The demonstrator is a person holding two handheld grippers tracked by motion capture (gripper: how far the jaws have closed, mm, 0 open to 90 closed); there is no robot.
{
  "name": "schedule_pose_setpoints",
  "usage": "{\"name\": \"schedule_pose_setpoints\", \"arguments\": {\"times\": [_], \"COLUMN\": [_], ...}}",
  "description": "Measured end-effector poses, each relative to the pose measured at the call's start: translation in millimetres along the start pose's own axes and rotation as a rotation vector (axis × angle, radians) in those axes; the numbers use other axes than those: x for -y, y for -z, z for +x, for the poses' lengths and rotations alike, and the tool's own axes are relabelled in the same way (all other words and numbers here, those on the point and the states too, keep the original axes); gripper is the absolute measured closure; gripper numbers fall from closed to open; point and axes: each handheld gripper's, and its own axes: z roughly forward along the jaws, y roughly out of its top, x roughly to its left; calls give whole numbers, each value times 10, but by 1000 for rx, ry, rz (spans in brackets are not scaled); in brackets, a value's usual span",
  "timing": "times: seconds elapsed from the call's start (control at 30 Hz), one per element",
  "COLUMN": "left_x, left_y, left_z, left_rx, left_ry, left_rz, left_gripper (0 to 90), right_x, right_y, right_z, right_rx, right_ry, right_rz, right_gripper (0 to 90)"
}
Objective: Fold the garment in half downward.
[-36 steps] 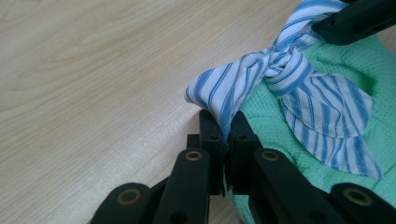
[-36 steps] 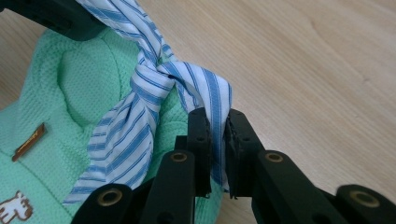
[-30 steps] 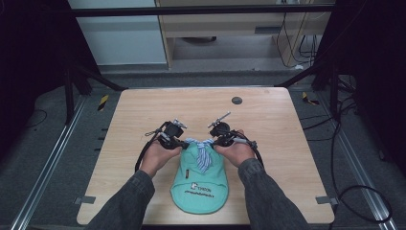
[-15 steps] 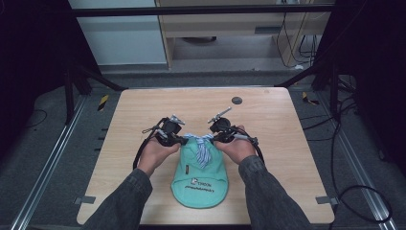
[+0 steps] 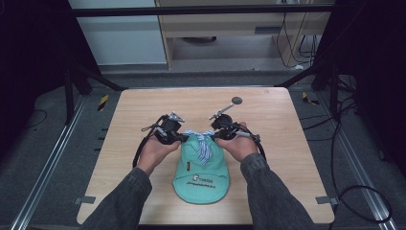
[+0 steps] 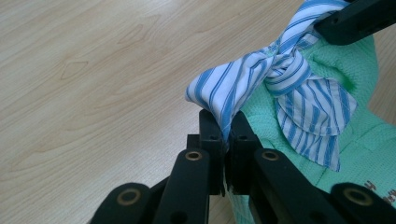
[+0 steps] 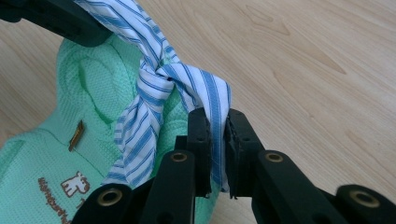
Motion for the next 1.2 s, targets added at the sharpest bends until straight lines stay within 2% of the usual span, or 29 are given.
{"name": "schedule_pose_setpoints", "arguments": {"times": [0.5,1.07,1.2], "left_x": [-86,-135,-147], "left_y": [78,113,129], "left_z": [13,28,31], "left_rx": [-17,-22,-26], "left_ry": [-20,-22,-24], "left_rz": [-20,-34,-37], "left_gripper": [869,868,868], "right_x": [-66,-127,-136], "right_y": [73,121,128], "right_z": [-22,-37,-38], "right_rx": [11,24,22], "right_ry": [4,24,15], "right_rz": [-25,-31,-35], "right_gripper": [814,815,815]}}
